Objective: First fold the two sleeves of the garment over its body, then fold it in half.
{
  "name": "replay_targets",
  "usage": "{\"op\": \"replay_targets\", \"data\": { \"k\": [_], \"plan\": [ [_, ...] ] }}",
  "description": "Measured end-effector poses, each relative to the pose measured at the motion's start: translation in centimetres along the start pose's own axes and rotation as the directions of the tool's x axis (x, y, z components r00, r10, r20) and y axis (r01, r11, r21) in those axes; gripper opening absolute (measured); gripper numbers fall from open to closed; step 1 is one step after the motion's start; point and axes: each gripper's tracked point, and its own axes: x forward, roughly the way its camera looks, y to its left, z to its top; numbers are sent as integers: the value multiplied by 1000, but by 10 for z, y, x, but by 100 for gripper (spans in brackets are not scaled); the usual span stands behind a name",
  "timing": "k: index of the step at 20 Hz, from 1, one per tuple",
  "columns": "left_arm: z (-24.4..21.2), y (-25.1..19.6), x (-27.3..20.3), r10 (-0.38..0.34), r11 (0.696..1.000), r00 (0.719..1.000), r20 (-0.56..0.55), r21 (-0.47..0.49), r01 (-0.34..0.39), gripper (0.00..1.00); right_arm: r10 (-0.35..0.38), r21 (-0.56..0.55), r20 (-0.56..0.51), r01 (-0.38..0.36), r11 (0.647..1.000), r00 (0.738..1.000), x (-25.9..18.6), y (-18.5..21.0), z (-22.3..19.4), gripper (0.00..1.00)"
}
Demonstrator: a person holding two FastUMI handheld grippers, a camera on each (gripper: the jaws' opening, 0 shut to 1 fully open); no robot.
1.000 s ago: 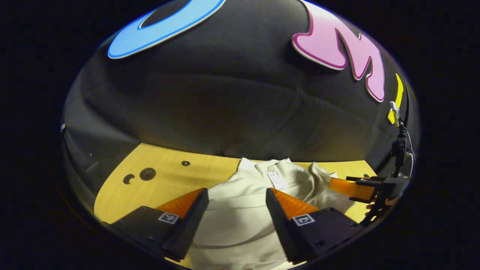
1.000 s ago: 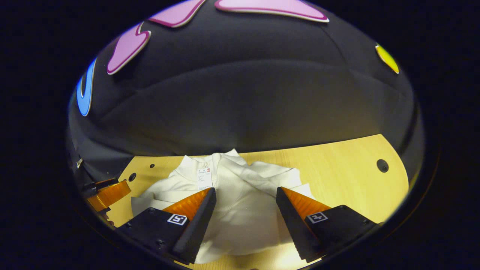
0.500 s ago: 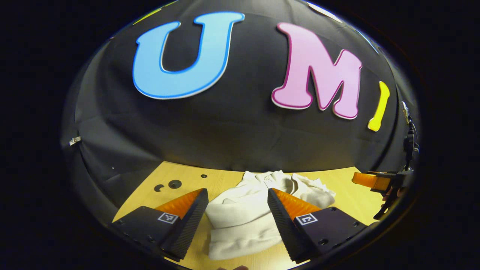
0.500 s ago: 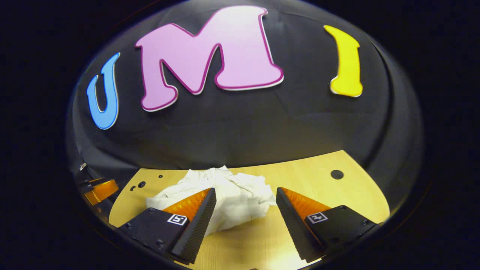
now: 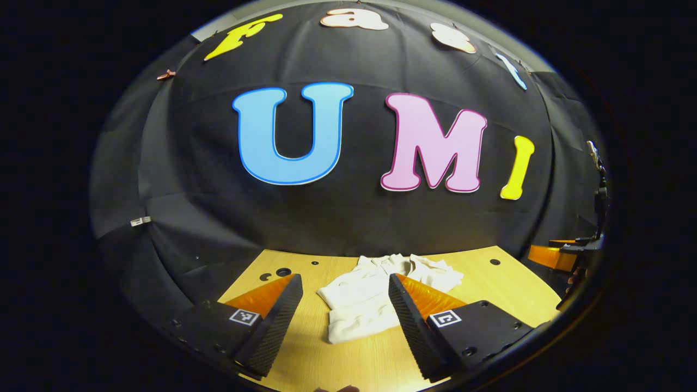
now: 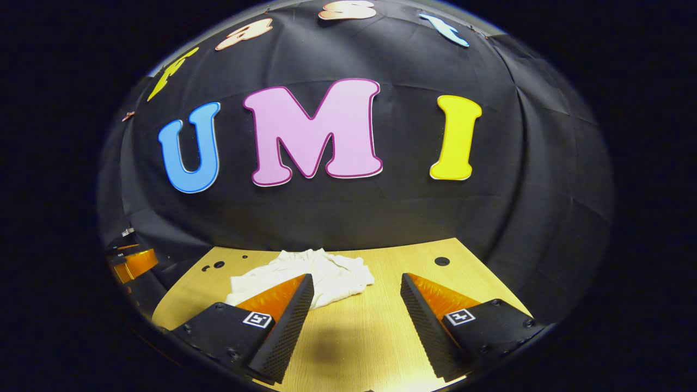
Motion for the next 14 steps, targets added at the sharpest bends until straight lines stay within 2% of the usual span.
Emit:
{"op": "replay_targets", "data": {
  "k": [1,2,3,7,10,12,14],
  "plan": [
    [0,0,-14,-1,1000,1000,9,-1,1,97,8,4,0,-8,1000,1000,-16,4,-4,98],
    [1,1,-28,1,1000,1000,21,-6,-1,92,9,7,0,-9,1000,1000,-31,5,-9,98],
    [0,0,-43,-2,1000,1000,28,-21,3,98,9,6,1,-9,1000,1000,-44,5,-13,98],
    [-17,-1,-98,-29,994,999,40,-106,33,97,12,22,6,-12,1000,1000,-91,10,-29,98],
    [-39,11,-138,-18,994,999,36,-106,21,98,19,9,30,-20,1000,999,-120,13,-36,98],
    [-54,12,-161,-18,992,999,36,-121,23,98,33,12,9,-33,999,999,-138,17,-50,98],
    [-65,7,-176,-45,990,998,45,-130,51,97,45,17,-14,-45,999,999,-151,19,-62,98]
  ]
}}
